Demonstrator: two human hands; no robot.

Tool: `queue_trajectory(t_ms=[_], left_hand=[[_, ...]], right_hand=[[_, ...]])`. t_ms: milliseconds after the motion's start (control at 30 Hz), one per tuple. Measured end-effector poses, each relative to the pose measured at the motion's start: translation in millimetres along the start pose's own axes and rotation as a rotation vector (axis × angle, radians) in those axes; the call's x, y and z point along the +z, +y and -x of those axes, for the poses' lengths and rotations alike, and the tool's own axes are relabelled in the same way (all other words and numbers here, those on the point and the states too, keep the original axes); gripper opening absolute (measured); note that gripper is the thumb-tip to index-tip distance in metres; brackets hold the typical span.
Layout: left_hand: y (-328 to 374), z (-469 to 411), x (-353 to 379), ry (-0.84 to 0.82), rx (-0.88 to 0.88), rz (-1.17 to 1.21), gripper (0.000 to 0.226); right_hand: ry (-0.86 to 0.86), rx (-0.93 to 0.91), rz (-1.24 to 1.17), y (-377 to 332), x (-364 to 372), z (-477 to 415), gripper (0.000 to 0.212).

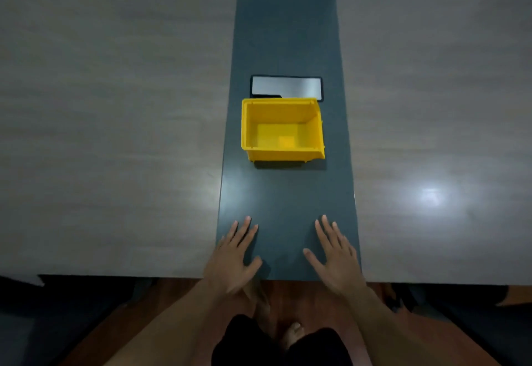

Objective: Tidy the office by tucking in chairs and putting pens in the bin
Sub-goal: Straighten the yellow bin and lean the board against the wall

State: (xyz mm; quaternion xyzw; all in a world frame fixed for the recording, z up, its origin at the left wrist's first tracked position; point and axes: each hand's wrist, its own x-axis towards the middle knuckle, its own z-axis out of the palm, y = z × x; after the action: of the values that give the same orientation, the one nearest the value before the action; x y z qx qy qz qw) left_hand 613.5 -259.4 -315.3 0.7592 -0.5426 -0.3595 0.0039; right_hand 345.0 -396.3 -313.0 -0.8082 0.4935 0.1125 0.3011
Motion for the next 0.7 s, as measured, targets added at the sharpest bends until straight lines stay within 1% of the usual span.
queue_trajectory(t_ms=[100, 167, 200, 233, 300, 400, 467, 533, 567, 600, 667, 700], left_hand=[[-2, 0, -38, -0.108, -0.040, 0.058, 0.082], [0, 5, -59, -0.110, -0.056, 0.032, 0.075], [2, 8, -67, -0.094, -0.055, 0.024, 0.073], [4, 12, -74, -0.076, -0.059, 0.030, 0.072], [8, 22, -82, -0.024, -0.071, 0.068, 0.073], [17, 38, -89, 0.066, -0.114, 0.159, 0.079], [24, 55, -90, 0.130, -0.162, 0.228, 0.081], [28, 71, -86, 0.204, -0.210, 0.291, 0.075], [30, 80, -85, 0.236, -0.235, 0.325, 0.073], [30, 89, -82, 0.268, -0.258, 0.356, 0.070], [31, 107, -77, 0.334, -0.313, 0.423, 0.065], [30, 115, -73, 0.365, -0.350, 0.445, 0.065]], right_hand=[[-0.204, 0.115, -0.036, -12, -26, -10, 0.093], [-0.304, 0.160, -0.038, -22, -39, -15, 0.105], [-0.327, 0.149, -0.008, -28, -46, -17, 0.112], [-0.346, 0.121, 0.027, -33, -54, -18, 0.116], [-0.371, 0.060, 0.087, -42, -63, -17, 0.114], [-0.369, -0.056, 0.133, -54, -78, -19, 0.135], [-0.374, -0.126, 0.171, -65, -86, -20, 0.143], [-0.379, -0.211, 0.187, -81, -96, -18, 0.146], [-0.391, -0.247, 0.194, -90, -101, -17, 0.142], [-0.411, -0.277, 0.206, -100, -106, -15, 0.132], [-0.441, -0.354, 0.252, -119, -112, -15, 0.101], [-0.450, -0.397, 0.268, -129, -113, -16, 0.093]])
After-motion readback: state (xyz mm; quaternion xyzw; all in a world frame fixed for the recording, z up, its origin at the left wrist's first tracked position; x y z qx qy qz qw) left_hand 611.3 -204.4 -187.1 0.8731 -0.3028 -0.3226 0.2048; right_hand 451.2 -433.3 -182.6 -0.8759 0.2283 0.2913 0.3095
